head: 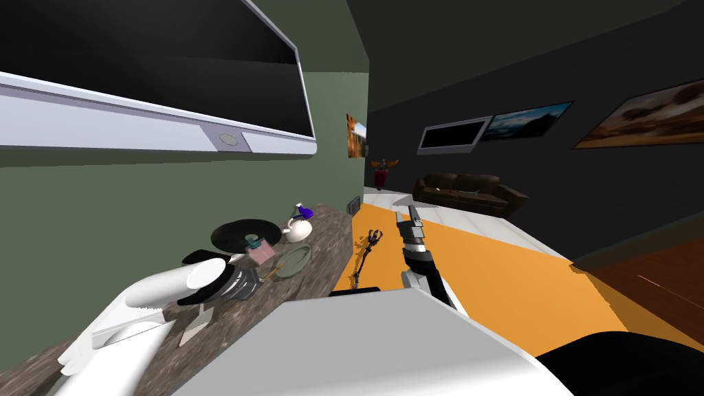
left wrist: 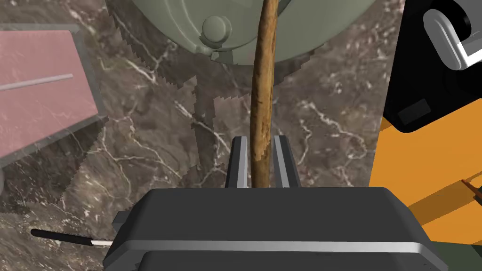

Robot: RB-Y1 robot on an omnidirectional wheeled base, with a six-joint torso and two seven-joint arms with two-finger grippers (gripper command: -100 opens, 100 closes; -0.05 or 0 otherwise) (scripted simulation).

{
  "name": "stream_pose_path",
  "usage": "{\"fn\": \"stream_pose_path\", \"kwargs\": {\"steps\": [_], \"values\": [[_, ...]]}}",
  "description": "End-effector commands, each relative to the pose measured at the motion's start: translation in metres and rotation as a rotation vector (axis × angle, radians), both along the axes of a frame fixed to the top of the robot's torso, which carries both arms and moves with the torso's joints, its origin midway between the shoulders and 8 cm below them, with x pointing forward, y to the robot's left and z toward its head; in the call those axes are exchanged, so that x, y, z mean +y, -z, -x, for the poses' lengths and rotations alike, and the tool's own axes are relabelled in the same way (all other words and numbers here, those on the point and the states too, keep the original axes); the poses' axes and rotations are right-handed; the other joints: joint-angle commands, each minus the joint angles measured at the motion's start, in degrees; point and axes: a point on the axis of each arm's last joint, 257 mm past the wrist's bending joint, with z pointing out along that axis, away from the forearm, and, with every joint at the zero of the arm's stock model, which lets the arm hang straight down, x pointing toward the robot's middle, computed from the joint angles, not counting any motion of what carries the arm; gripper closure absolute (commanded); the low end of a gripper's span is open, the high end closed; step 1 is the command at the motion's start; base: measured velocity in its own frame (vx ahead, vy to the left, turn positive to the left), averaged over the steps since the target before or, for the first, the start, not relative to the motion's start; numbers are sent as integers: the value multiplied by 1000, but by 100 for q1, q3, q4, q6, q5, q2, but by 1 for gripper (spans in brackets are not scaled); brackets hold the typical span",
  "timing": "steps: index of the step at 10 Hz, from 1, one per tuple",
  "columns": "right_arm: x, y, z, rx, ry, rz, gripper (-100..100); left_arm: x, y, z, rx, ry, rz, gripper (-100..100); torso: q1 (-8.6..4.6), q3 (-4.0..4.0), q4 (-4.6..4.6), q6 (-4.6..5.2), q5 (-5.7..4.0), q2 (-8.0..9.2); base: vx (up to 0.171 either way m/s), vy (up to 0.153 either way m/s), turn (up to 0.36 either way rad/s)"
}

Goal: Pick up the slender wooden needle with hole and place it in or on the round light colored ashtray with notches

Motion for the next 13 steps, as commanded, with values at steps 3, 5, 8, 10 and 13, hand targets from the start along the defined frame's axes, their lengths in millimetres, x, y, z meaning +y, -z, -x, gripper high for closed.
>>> {"fn": "stream_pose_path", "kwargs": {"steps": [3, 5, 8, 10, 13], "values": [[0, 0, 0, 0, 0, 0, 0, -18, -33, -34, -122, 4, 35, 100, 21, 13, 7, -1, 0, 19, 91, -53, -16], [0, 0, 0, 0, 0, 0, 0, -19, -37, -37, -131, 6, 38, 100, 11, 12, 5, -4, 2, 20, 64, -57, -6], [0, 0, 0, 0, 0, 0, 0, -20, -38, -38, -136, 6, 40, -100, 47, 38, 13, -12, 10, 66, -4, -5, -2], [0, 0, 0, 0, 0, 0, 0, -20, -38, -38, -136, 6, 40, -100, 50, 38, 13, -12, 11, 67, 0, 0, 0], [0, 0, 0, 0, 0, 0, 0, -45, -22, -69, -161, 20, 102, -100, 71, 47, 16, -15, 16, 84, -65, 44, 107]]}}
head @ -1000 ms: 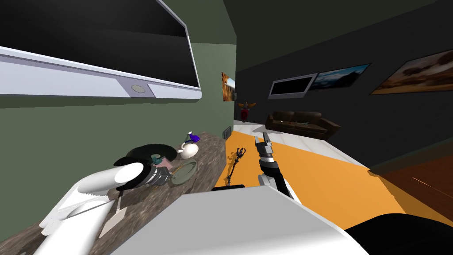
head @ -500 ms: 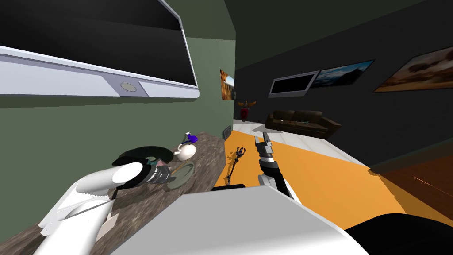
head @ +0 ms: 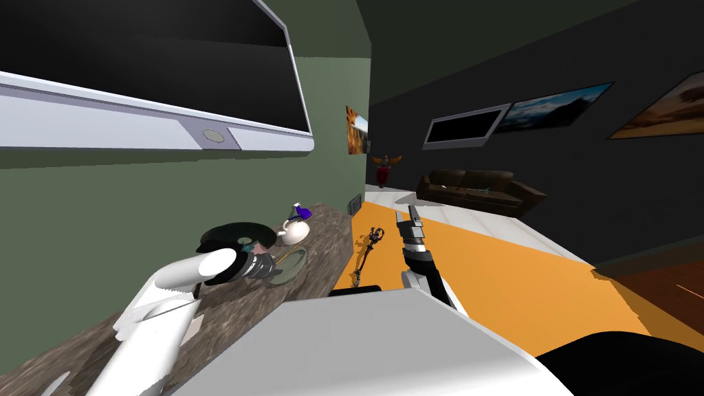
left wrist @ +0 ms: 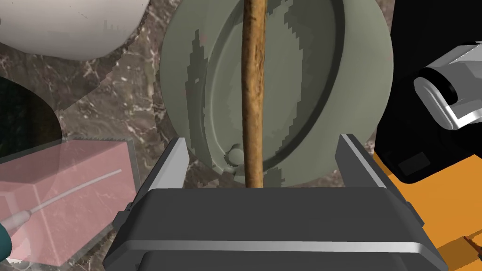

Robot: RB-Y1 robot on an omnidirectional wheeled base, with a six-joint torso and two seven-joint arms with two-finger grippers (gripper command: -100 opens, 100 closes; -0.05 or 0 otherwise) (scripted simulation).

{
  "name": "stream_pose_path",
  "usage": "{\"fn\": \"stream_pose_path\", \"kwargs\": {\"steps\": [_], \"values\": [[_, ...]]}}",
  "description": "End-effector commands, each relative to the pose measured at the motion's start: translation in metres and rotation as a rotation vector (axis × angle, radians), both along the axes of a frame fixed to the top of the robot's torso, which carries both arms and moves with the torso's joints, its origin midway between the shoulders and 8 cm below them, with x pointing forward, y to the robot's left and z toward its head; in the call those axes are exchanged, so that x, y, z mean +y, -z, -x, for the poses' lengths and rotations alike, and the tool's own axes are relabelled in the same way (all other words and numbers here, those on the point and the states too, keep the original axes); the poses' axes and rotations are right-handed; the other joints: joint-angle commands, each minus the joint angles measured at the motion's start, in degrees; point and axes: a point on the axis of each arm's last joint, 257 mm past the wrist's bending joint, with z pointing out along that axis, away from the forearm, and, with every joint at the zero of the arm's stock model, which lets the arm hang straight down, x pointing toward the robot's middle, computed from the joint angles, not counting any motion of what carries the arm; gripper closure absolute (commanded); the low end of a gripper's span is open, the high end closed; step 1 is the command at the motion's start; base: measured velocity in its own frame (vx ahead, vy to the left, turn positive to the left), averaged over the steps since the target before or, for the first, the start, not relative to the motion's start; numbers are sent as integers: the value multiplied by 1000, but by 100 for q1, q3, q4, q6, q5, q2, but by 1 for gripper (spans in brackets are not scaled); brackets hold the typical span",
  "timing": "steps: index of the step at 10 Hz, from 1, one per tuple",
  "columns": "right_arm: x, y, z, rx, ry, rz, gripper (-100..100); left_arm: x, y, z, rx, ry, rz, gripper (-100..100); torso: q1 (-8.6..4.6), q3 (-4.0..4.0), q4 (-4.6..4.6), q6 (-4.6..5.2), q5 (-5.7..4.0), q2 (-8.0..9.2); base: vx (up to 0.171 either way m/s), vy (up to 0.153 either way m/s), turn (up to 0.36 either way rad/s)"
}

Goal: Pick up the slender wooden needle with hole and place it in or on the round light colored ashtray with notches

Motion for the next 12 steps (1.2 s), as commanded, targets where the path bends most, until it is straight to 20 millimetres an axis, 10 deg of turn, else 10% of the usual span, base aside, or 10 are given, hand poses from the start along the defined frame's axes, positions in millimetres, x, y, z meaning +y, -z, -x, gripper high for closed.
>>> {"fn": "stream_pose_path", "kwargs": {"steps": [1, 11, 12], "values": [[0, 0, 0, 0, 0, 0, 0, -5, 0, -15, -6, 7, 26, -100, 0, 0, 0, 0, 0, 0, -85, 30, -10], [0, 0, 0, 0, 0, 0, 0, -39, 13, -83, -18, 6, 155, -100, -27, -23, -8, 0, -7, -42, -25, 17, 29], [0, 0, 0, 0, 0, 0, 0, -65, 18, -107, -45, 28, 177, -100, -27, -23, -8, -1, -7, -41, -87, 71, 209]]}}
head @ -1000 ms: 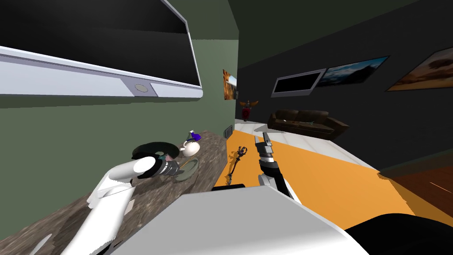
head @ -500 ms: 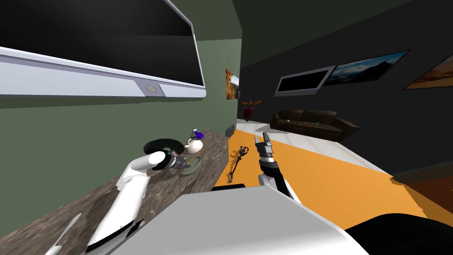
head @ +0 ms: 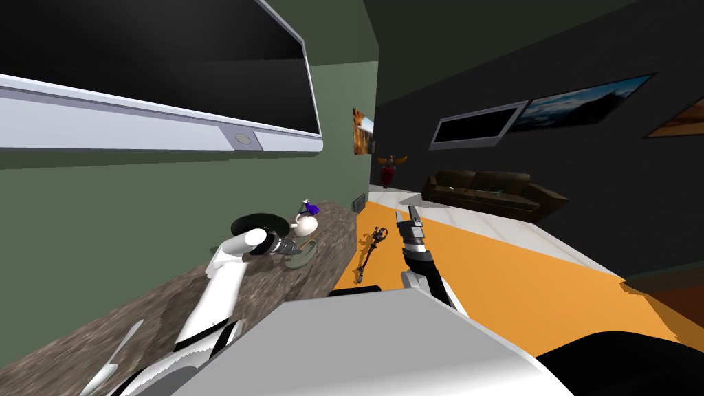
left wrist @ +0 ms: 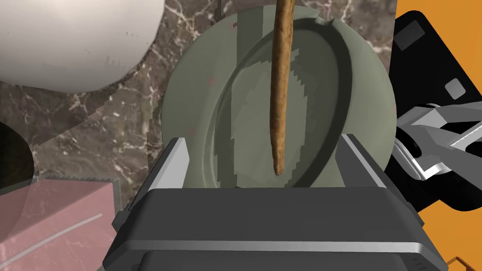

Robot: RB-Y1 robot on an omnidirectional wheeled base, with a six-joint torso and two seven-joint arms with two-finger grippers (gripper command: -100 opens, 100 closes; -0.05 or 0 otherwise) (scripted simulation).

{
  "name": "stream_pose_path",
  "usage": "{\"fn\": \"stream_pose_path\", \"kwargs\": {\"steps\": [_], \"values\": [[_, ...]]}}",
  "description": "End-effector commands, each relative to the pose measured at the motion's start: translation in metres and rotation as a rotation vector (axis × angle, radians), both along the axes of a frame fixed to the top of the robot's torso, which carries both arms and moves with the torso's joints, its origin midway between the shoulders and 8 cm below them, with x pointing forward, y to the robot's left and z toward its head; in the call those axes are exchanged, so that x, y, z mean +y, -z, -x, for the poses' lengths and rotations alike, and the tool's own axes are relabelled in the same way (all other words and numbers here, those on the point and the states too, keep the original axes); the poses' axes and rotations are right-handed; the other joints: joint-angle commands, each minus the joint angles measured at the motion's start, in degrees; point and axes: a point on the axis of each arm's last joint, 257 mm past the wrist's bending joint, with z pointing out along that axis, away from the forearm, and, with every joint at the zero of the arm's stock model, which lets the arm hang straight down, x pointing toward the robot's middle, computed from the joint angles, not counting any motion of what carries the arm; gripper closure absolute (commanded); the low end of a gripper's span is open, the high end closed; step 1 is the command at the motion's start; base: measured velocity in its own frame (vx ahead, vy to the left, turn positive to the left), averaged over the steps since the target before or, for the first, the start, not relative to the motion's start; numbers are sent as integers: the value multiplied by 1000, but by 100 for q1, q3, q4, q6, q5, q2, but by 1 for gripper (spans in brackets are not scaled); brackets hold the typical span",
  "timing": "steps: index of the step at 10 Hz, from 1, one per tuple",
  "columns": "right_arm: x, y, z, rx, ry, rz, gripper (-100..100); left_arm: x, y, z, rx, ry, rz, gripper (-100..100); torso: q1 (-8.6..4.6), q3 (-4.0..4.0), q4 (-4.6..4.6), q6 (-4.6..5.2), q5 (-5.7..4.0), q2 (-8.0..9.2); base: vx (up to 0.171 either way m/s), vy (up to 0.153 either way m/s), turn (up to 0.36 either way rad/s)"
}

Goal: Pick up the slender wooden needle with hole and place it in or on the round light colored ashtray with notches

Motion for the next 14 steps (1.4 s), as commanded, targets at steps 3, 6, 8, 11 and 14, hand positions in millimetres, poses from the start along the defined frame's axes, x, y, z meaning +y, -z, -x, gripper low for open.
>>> {"fn": "stream_pose_path", "kwargs": {"steps": [3, 6, 8, 11, 14], "values": [[0, 0, 0, 0, 0, 0, 0, -28, 4, -34, 4, 24, 46, -100, -5, 3, 2, 4, 0, 2, -62, 44, 30], [0, 0, 0, 0, 0, 0, 0, -62, 13, -59, 3, 59, 67, -100, -6, 2, 1, -1, -1, 4, -60, 37, 113], [0, 0, 0, 0, 0, 0, 0, -70, 6, -72, 4, 69, 79, -100, -11, 2, 2, 5, -2, 0, -36, 26, -19], [0, 0, 0, 0, 0, 0, 0, -74, 6, -80, 22, 62, 100, -100, -27, -12, -4, 4, -5, -23, 5, -4, 1], [0, 0, 0, 0, 0, 0, 0, -118, -1, -114, 7, 120, 98, -100, 2, 10, 5, 4, 1, 14, -88, 62, 103]]}}
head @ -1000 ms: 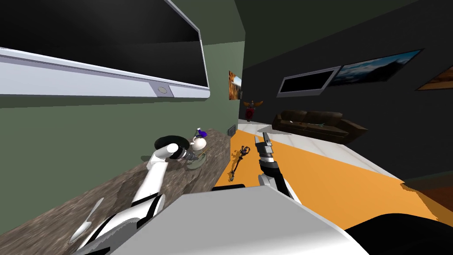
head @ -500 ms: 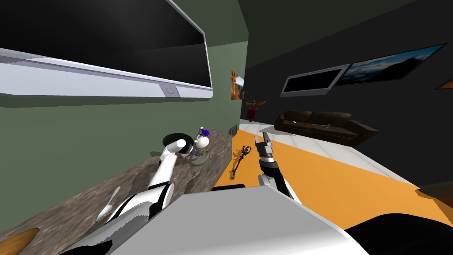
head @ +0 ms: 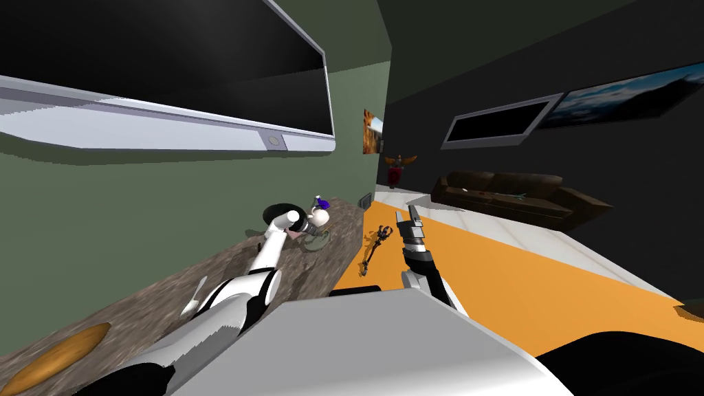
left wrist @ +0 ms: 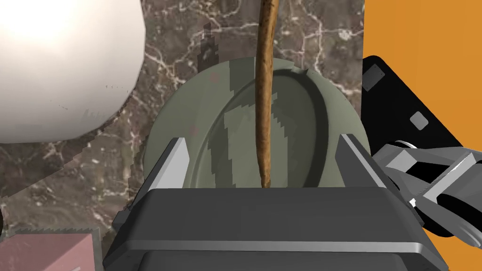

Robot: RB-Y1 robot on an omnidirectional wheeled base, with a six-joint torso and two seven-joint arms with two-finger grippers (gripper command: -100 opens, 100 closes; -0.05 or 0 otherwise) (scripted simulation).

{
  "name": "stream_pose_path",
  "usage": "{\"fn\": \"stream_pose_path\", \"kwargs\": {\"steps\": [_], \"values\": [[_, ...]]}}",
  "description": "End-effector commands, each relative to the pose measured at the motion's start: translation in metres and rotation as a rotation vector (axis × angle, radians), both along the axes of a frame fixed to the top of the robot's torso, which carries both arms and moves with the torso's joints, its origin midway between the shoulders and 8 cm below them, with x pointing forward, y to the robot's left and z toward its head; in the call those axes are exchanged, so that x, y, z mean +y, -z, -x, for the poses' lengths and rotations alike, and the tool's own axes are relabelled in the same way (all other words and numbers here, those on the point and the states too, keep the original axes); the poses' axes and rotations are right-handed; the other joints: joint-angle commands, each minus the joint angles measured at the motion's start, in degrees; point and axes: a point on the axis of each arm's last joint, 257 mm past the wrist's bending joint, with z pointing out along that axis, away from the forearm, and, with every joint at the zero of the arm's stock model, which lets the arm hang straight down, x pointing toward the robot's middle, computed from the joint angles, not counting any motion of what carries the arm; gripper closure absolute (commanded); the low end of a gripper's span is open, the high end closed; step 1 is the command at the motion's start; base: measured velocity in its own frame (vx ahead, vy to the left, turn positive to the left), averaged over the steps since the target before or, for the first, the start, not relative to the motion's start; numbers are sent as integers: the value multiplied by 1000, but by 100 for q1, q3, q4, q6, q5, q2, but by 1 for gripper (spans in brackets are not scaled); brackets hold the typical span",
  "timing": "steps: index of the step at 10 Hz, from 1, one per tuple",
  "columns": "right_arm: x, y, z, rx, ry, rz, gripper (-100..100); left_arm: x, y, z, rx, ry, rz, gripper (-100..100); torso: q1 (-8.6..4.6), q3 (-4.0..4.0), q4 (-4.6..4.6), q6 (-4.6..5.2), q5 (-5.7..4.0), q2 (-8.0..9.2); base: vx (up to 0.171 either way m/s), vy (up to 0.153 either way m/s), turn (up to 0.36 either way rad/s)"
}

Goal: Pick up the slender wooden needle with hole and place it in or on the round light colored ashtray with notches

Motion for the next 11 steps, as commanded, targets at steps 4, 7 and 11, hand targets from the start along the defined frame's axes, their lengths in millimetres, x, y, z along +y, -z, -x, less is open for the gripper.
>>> {"fn": "stream_pose_path", "kwargs": {"steps": [4, 7, 11], "values": [[0, 0, 0, 0, 0, 0, 0, -44, 2, -25, 10, 50, -11, -100, 3, -2, -2, -6, 0, -1, -48, 35, 82], [0, 0, 0, 0, 0, 0, 0, -53, -13, -39, 15, 58, -5, -100, -7, -8, -3, -2, -2, -14, -14, 24, -12], [0, 0, 0, 0, 0, 0, 0, -88, -18, -56, -7, 111, -51, -100, 15, 3, 1, -3, 3, 5, -48, 49, 79]]}}
